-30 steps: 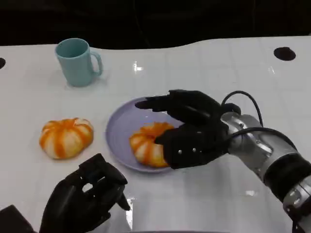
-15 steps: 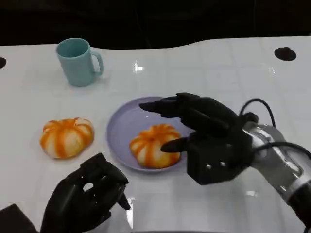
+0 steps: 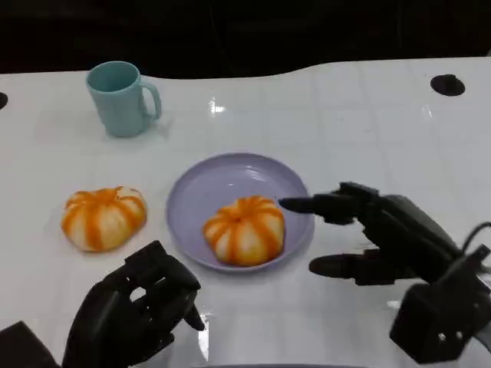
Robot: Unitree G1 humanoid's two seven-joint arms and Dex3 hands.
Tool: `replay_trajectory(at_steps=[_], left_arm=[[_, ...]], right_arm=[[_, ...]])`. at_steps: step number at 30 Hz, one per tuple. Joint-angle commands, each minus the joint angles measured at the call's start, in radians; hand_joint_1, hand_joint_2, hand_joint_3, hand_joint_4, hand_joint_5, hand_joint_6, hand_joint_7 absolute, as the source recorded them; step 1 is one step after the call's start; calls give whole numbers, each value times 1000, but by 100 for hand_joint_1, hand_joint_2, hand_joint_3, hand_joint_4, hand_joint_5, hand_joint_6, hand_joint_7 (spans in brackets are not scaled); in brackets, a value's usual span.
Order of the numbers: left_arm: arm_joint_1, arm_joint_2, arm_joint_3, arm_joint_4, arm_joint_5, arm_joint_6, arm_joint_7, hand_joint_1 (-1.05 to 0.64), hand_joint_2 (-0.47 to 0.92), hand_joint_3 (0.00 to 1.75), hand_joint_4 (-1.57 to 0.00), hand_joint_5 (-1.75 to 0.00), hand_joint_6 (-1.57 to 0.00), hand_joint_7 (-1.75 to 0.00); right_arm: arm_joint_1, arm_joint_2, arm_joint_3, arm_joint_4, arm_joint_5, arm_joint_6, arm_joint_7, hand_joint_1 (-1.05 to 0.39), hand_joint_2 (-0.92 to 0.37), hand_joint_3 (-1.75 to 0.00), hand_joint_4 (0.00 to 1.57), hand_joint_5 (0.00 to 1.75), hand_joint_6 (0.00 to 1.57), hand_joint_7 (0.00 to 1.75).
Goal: Grasp the bread from the table and place it into the plate.
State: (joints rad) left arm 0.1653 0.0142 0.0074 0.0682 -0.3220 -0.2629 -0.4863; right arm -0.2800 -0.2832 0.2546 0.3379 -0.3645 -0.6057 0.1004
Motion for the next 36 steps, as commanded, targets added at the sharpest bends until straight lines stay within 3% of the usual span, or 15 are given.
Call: replay_trajectory(at_steps=[1, 2, 4, 6, 8, 11, 17, 20, 28, 36], left_arm=[[7, 12, 12, 2, 2, -7, 6, -51, 92, 37, -61, -175, -52, -150], [7, 12, 13, 1, 1, -7, 5, -51, 92, 37, -61, -175, -52, -150], [7, 12, 14, 1, 1, -4, 6, -51, 92, 37, -61, -175, -52, -150], [7, 10, 15, 1, 3, -5, 9, -52, 92, 36, -61, -175, -52, -150], [6, 9, 15, 3, 6, -6, 10, -53, 92, 36, -61, -175, -52, -149], [4, 8, 15, 8, 13, -13, 11, -54, 92, 35, -60, -175, -53, -148], [1, 11, 18, 11, 5, -9, 4, -53, 92, 36, -60, -175, -53, -148], [0, 13, 22, 11, -4, -6, -3, -53, 92, 36, -60, -175, -53, -147], [3, 24, 32, 11, -15, 4, -9, -50, 92, 36, -60, -175, -52, -148], [1, 24, 34, 30, -17, -12, -15, -50, 92, 36, -61, -175, -52, -149]], right_arm=[[71, -10, -59, -36, 45, -64, -43, -25, -88, -12, 58, 112, 76, 51], [79, -11, -64, -39, 44, -71, -48, -23, -87, -15, 65, 117, 77, 65], [101, -20, -75, -52, 34, -79, -53, -19, -85, -20, 72, 121, 81, 75], [124, -29, -86, -67, 23, -84, -56, -13, -60, -70, 82, 129, 94, 74], [147, -33, -96, -84, 9, -81, -67, -10, -47, -97, 89, 137, 101, 78], [180, -30, -109, -101, 3, -93, -85, -2, -35, -119, 91, 160, 98, 97], [227, -22, -117, -109, 2, -105, -101, 2, -21, -141, 91, 171, 91, 122], [253, -14, -116, -121, 29, -83, -87, 2, -21, -147, 90, 174, 89, 128], [275, 18, -124, -102, 3, -96, -148, 3, -18, -157, 92, 175, 86, 139], [251, 12, -117, -33, -64, -127, -229, 4, -12, -159, 96, 175, 87, 142]])
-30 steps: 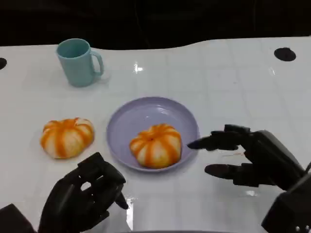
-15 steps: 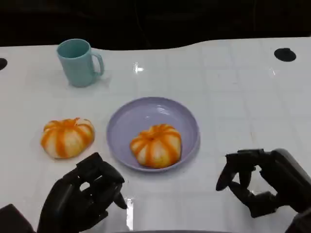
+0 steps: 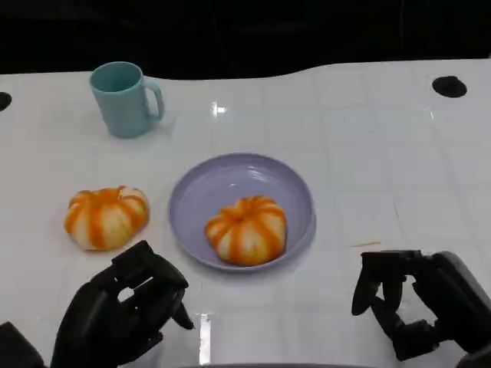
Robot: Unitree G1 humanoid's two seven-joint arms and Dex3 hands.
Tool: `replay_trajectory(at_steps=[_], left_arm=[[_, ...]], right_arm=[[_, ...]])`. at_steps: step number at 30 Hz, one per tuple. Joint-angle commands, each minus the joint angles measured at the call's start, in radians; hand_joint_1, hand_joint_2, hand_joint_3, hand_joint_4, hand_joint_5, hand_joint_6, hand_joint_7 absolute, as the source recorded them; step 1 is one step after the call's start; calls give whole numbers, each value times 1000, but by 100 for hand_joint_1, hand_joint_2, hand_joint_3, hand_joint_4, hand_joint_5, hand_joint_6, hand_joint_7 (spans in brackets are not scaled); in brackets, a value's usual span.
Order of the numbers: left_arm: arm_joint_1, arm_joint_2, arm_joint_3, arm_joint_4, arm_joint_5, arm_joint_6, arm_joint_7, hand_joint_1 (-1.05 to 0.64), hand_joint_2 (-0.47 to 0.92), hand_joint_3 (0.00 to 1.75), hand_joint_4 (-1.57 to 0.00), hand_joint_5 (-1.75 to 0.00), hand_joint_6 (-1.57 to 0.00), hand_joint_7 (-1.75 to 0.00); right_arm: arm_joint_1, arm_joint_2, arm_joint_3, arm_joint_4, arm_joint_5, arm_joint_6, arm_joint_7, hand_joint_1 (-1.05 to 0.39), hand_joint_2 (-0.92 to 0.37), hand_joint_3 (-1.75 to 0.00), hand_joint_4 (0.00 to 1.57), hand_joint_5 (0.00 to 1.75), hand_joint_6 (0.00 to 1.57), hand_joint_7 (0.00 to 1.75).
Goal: Grasp the bread from the table and place it into the plate.
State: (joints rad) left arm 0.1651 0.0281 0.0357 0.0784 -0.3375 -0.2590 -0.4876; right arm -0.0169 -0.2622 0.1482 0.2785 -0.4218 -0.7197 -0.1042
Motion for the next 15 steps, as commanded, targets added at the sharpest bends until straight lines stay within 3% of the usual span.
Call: replay_trajectory(at_steps=[1, 15], left_arm=[[0, 10, 5, 23, -1, -19, -14, -50, 92, 37, -61, -175, -52, -149], [-16, 4, 2, 63, -1, -51, -18, -54, 92, 34, -64, -175, -56, -150]], right_arm=[[-13, -10, -11, 31, -7, -15, -27, 4, -11, -159, 96, 175, 87, 142], [-32, -14, -10, 78, -24, -50, -75, -1, -6, -165, 99, 174, 90, 141]])
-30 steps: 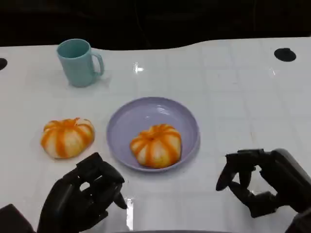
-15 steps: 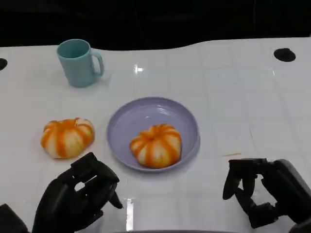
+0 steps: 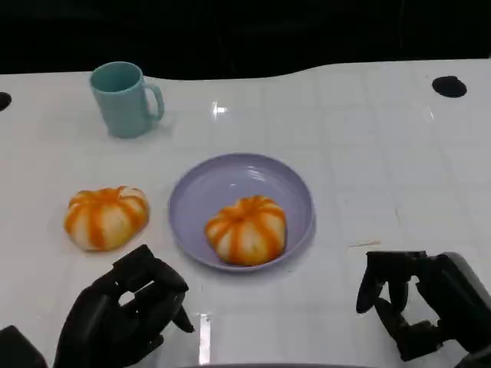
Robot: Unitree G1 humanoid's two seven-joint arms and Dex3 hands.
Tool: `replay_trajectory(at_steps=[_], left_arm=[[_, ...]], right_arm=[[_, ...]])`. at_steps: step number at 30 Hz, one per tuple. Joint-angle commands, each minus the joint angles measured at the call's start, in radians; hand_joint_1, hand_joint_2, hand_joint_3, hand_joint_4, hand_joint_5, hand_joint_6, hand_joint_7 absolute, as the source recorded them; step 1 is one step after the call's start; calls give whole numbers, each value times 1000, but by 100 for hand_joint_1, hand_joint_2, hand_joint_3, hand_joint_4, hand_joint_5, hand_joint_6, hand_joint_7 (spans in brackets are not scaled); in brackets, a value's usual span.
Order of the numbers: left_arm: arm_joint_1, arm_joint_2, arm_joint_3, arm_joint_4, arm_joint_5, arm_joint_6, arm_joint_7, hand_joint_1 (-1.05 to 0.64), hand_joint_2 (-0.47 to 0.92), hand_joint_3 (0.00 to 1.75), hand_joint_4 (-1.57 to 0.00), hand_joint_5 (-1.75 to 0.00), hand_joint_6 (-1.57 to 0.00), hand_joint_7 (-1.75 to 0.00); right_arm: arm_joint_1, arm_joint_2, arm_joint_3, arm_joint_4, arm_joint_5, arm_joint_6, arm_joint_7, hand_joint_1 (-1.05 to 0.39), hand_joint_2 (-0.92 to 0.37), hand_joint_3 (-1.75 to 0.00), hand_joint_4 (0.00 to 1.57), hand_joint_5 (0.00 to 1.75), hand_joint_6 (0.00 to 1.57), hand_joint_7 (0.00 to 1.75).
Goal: Grasp the bread from the table and place it into the plate.
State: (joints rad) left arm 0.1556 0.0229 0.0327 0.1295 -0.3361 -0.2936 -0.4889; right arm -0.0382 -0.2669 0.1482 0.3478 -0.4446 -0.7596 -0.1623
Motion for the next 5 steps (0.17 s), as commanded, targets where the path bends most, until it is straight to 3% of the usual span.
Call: replay_trajectory(at_steps=[1, 5], left_arm=[[-7, 9, 5, 13, -2, -17, -17, -54, 92, 34, -64, -175, -56, -150], [-6, 9, 6, 14, -3, -14, -17, -54, 92, 33, -64, -175, -56, -150]], right_arm=[[-11, -10, -10, 11, -4, -15, -21, -1, -6, -166, 100, 174, 91, 141], [-15, -11, -7, 22, -14, -28, -36, 0, -5, -167, 101, 175, 92, 142]])
